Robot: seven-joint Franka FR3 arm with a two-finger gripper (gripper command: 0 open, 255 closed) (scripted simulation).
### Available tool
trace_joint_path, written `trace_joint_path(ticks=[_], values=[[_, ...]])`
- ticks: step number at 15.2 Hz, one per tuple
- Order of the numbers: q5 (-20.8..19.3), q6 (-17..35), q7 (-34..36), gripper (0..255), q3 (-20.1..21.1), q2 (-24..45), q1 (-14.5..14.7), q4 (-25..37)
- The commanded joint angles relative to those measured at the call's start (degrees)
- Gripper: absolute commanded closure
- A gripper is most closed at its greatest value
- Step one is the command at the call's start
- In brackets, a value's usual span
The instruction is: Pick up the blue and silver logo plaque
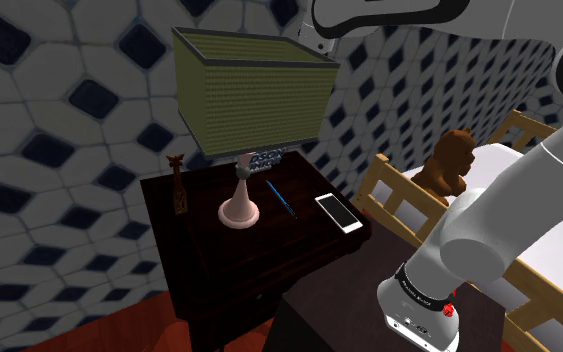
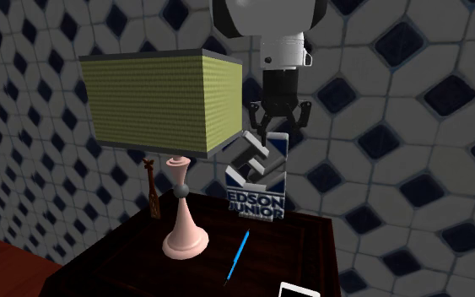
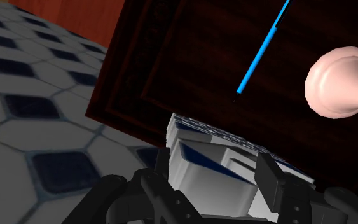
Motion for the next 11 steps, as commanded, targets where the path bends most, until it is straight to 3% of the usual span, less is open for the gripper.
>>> trace_joint_path(ticks=[1, 8, 11], values=[[0.0, 0.06, -0.01, 255, 0.0, 0.03, 0.0, -0.08], [0.01, 0.08, 0.02, 255, 0.02, 0.07, 0.02, -0.07], [0.04, -2.23, -0.03, 255, 0.04, 0.02, 0.03, 2.19]])
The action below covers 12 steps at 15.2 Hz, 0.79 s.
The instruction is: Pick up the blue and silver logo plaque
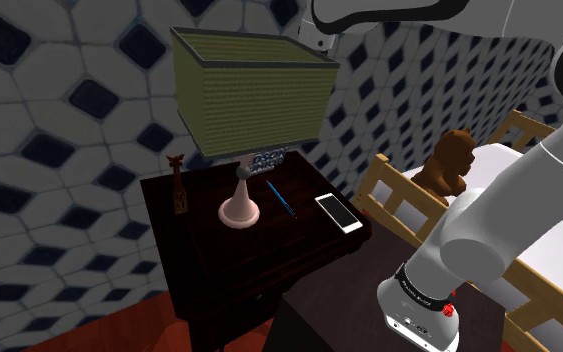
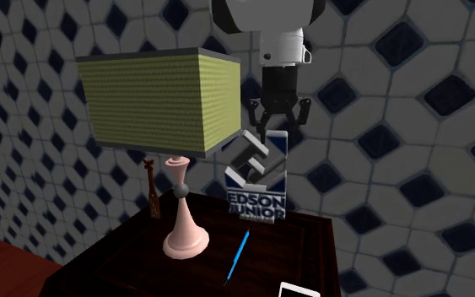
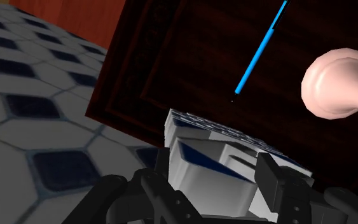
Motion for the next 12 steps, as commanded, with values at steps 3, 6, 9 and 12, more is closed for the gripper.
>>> trace_joint_path(ticks=[3, 6, 9, 12], values=[[0.01, -2.99, -0.04, 255, -0.03, -0.22, -0.07, 3.2], [0.05, -5.31, -0.1, 255, 0.0, -0.04, -0.07, 5.71], [0.08, -7.66, -0.16, 255, 0.01, 0.26, -0.06, 8.36], [0.12, -10.03, -0.23, 255, 0.02, 0.68, -0.06, 11.15]])
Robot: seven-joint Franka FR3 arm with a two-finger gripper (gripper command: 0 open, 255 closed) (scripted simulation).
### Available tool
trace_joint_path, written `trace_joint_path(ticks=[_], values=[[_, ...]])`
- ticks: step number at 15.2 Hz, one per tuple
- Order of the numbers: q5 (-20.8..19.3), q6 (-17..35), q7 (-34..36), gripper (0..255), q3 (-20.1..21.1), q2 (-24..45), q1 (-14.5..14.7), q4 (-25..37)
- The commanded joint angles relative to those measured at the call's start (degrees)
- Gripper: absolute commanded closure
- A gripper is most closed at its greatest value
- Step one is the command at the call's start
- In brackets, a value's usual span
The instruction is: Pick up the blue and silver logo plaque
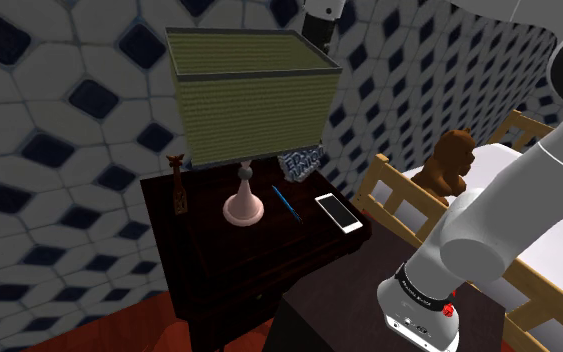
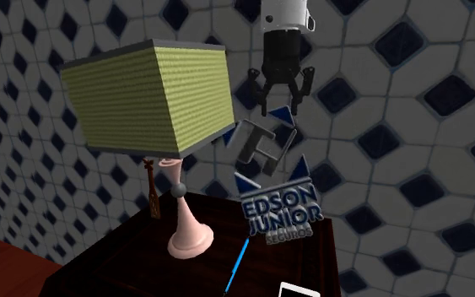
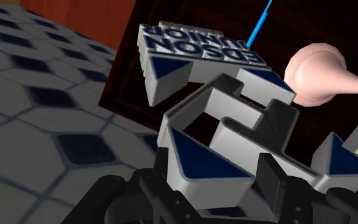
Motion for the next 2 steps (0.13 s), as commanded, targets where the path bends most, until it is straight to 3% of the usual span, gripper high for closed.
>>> trace_joint_path(ticks=[1, 2], values=[[0.05, -0.72, -0.03, 255, -0.03, 0.01, -0.02, 1.05], [0.05, -0.72, -0.03, 255, -0.03, 0.02, -0.02, 1.06]])
